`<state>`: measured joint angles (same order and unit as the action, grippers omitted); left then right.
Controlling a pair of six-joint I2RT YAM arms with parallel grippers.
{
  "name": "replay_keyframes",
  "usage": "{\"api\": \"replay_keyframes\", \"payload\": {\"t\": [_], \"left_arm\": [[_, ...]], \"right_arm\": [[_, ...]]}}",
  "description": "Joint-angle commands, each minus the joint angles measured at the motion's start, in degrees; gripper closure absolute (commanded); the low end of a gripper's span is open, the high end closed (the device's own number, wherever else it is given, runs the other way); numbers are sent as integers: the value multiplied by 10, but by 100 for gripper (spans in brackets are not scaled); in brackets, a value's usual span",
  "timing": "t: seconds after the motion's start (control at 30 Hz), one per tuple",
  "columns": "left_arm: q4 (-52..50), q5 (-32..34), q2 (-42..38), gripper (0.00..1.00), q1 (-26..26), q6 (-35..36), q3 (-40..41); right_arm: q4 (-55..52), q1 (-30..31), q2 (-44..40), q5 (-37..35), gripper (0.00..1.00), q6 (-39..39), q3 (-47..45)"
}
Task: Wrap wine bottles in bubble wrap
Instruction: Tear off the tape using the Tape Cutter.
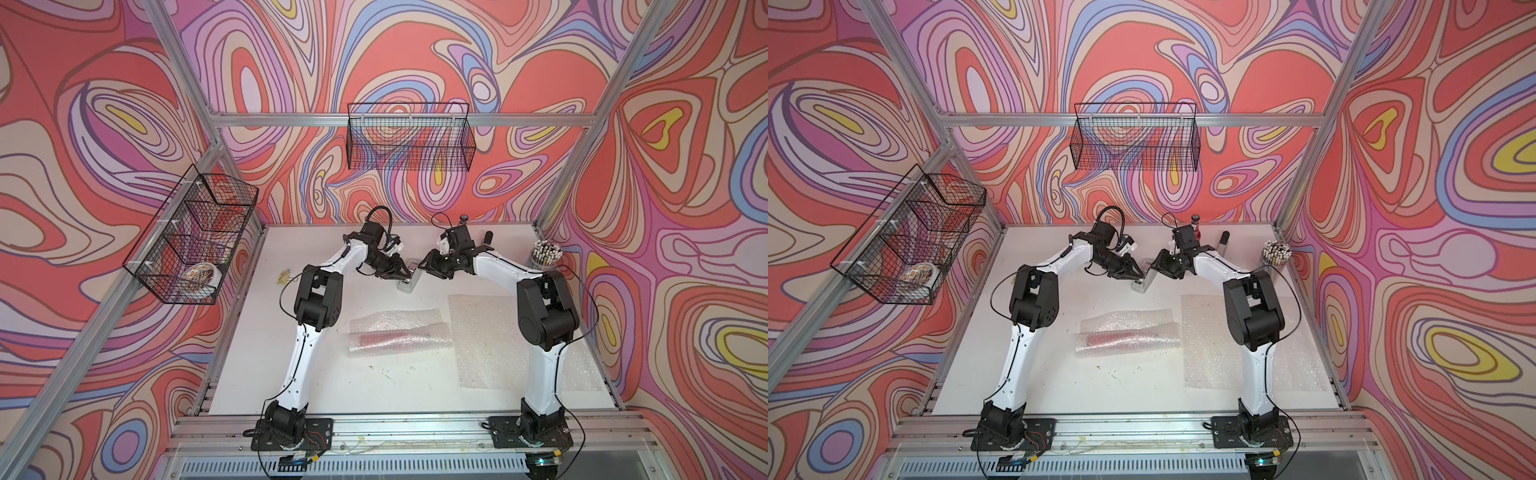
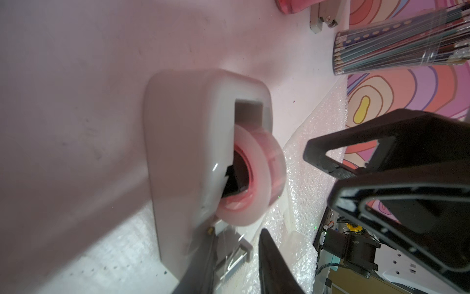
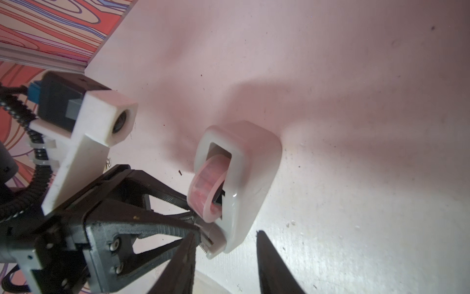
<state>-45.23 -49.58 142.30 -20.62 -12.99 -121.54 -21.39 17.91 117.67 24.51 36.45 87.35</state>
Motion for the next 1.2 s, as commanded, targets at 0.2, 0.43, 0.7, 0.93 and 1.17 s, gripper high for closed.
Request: {"api": "replay_keyframes", "payload": {"t": [0.2,0.43,0.7,0.93,1.17], "left_arm": [[-65,-50,38,69,-7,4,-32],[-87,-56,55,70,-11,12,-60],[-76,-71,56,77,-13,3,-57],[-80,-56,43,91,-14,8,-53],[-71,-52,31,100,-10,-1,-53]], "right_arm": [[4,-2,6,8,59,-4,2],[7,-2,3,14,57,-7,-2],[14,-2,12,19,57,-2,-5],[15,-2,11,19,57,-4,-8],[20,-2,9,24,58,-9,-10]]}}
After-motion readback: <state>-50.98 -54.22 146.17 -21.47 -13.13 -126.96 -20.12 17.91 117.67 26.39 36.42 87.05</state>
